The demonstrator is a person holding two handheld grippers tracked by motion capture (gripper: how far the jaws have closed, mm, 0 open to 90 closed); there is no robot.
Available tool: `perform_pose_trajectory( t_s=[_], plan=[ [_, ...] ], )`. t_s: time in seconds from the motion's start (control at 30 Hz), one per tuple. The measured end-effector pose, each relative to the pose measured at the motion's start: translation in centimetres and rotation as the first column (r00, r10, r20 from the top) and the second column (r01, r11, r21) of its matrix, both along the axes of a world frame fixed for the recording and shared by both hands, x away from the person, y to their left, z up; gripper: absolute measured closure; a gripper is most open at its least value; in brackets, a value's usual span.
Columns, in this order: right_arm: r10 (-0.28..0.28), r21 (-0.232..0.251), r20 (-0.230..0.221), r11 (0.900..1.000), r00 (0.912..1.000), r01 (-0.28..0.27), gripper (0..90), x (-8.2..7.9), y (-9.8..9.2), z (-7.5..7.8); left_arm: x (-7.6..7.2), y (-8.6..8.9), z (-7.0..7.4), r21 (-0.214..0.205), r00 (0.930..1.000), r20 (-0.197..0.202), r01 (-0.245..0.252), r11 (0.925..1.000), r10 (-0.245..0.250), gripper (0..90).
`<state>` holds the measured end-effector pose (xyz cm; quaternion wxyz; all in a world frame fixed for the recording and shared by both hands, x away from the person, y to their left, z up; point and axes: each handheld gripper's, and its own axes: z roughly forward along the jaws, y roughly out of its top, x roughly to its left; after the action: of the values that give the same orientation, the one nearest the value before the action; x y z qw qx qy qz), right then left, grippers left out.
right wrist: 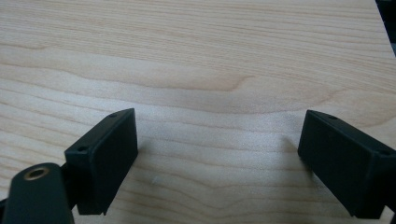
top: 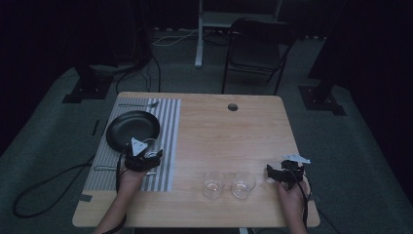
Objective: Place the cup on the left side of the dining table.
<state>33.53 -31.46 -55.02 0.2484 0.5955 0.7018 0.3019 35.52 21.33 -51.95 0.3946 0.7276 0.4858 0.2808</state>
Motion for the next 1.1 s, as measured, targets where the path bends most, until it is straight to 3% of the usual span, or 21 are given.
perform_pose_trajectory(
  t_s=[0.2, 0.33, 0.4, 0.47, 0.67, 0.7, 0.83, 0.97, 1.1],
  plan=[
    [0.0, 0.0, 0.0, 1.0, 1.0, 0.0, 11.6, 0.0, 0.0, 0.0, 0.1, 0.3, 0.1, -0.043, 0.9984, -0.057, 0.003, 0.9991, -0.005, 19.0],
    [0.0, 0.0, 0.0, 1.0, 1.0, 0.0, 11.6, 0.0, 0.0, 0.0, -0.1, 0.4, 0.2, -0.053, 0.9983, -0.059, -0.001, 0.9986, -0.002, 18.0],
    [0.0, 0.0, 0.0, 1.0, 1.0, 0.0, 11.6, 0.0, 0.0, 0.0, -0.2, 0.3, 0.1, -0.046, 0.9981, -0.062, -0.008, 0.9989, 0.005, 9.4],
    [0.0, 0.0, 0.0, 1.0, 1.0, 0.0, 11.6, 0.0, 0.0, 0.0, -0.3, 0.3, 0.1, -0.054, 0.9979, -0.064, -0.001, 0.9985, -0.003, 9.4],
    [0.0, 0.0, 0.0, 1.0, 1.0, 0.0, 11.6, 0.0, 0.0, 0.0, -1.0, 0.1, 0.3, -0.017, 0.999, -0.042, -0.013, 0.9998, 0.013, 9.3],
    [0.0, -0.001, 0.0, 1.0, 1.0, 0.0, 11.6, 0.0, 0.0, 0.0, -1.0, 0.0, 0.4, -0.035, 0.998, -0.063, -0.006, 0.9994, 0.004, 0.0],
    [0.0, -0.001, 0.0, 1.0, 1.0, 0.0, 11.6, 0.0, 0.0, 0.0, -1.3, -0.1, 0.3, -0.018, 0.9971, -0.076, -0.001, 0.9998, -0.001, 0.1],
    [0.0, -0.001, 0.0, 1.0, 1.0, 0.0, 11.6, 0.0, 0.0, 0.0, -1.8, 0.4, 0.5, -0.063, 0.9965, -0.083, -0.016, 0.9979, 0.011, 0.1],
    [0.0, 0.0, 0.0, 1.0, 1.0, 0.0, 11.6, 0.0, 0.0, 0.0, -2.2, 0.6, 0.6, -0.047, 0.9963, -0.085, -0.02, 0.9987, 0.016, 0.2]
  ],
)
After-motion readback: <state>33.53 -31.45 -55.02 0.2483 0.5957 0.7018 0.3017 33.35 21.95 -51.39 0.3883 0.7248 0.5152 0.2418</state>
